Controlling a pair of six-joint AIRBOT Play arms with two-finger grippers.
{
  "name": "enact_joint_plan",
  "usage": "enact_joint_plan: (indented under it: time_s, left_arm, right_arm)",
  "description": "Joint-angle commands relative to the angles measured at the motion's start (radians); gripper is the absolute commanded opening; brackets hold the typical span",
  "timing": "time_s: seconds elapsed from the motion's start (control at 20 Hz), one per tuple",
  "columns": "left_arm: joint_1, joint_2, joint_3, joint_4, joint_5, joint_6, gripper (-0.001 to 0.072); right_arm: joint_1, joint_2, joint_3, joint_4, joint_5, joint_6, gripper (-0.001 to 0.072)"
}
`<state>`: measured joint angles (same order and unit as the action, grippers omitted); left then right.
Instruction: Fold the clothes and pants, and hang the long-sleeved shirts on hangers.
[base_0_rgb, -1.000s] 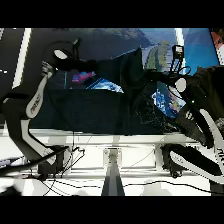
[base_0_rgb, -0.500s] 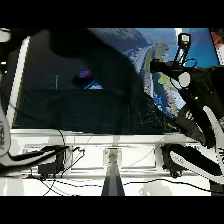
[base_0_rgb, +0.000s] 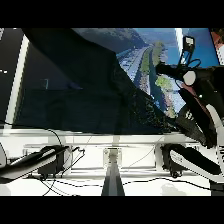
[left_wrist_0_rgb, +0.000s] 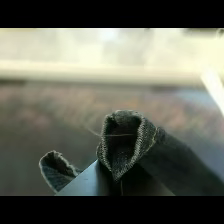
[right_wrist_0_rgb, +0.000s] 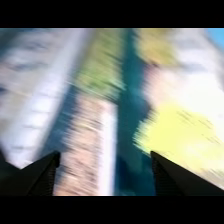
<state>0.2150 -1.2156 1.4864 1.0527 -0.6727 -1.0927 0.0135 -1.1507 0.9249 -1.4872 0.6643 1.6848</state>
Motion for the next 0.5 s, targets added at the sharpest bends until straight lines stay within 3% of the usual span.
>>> enact_joint_plan:
  time_s: [0.0,0.1,0.25,0.45]
  left_arm:
    - [0.017,-0.007,0.0,0.25,-0.219,-0.09,0.0017]
    - [0.017,-0.031,0.0,0.264,-0.299,-0.09,0.0018]
    - [0.011,-0.074,0.0,0.259,-0.352,-0.09,0.0018]
    - [-0.006,-0.093,0.0,0.218,-0.356,-0.091,0.0018]
  right_arm:
    - [-0.145,-0.011,0.001,0.077,0.245,-0.16,0.0573]
    - [-0.218,-0.023,0.001,0.232,0.444,-0.352,0.057]
    - [-0.241,-0.069,0.0,0.421,0.705,-0.527,0.0569]
    - [-0.185,-0.165,0.001,0.464,0.649,-0.545,0.0564]
